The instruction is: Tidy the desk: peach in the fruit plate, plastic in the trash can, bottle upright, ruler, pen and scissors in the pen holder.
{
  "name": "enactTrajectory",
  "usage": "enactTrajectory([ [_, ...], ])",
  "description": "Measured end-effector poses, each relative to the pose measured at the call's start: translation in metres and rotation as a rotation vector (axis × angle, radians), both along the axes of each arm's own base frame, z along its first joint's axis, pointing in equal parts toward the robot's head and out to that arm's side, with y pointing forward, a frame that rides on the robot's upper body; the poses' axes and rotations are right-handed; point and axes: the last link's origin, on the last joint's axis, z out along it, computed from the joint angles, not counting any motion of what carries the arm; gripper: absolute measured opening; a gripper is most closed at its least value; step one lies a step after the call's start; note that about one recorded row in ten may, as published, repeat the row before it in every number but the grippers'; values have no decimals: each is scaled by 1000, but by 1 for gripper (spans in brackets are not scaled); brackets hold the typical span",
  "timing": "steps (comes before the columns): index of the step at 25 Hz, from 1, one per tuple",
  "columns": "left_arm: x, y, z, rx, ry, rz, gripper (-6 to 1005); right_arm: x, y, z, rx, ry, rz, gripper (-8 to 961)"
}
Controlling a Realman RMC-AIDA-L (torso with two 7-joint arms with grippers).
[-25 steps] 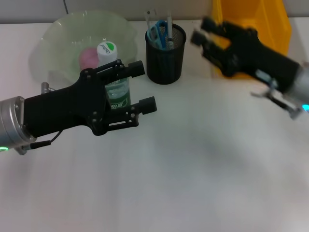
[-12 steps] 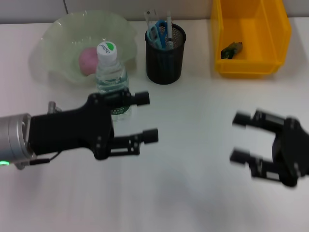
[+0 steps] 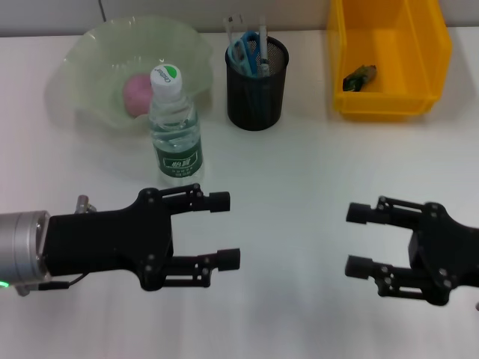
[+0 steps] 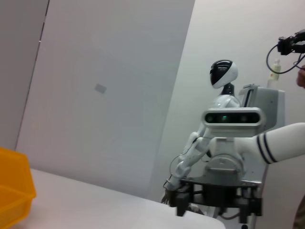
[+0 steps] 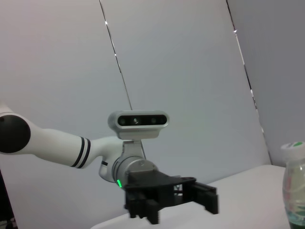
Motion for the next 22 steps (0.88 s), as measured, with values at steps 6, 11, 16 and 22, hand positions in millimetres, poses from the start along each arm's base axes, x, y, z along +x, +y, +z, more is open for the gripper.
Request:
enactTrajectory([
  [6,0,-7,4,-15,-26,-11,786,-8,17,1,68,-46,70,719],
  [11,-1,-8,5,-14,-33,-9,786,-12,29,-1,116,-80,112,719],
  [16,-1,-7,5,-14,-34,-2,786,-13,30,-4,122,-86,125,719],
  [22,-1,-7,4,-13,-33,-3,786,-11,31,-10,131,-85,115,719],
])
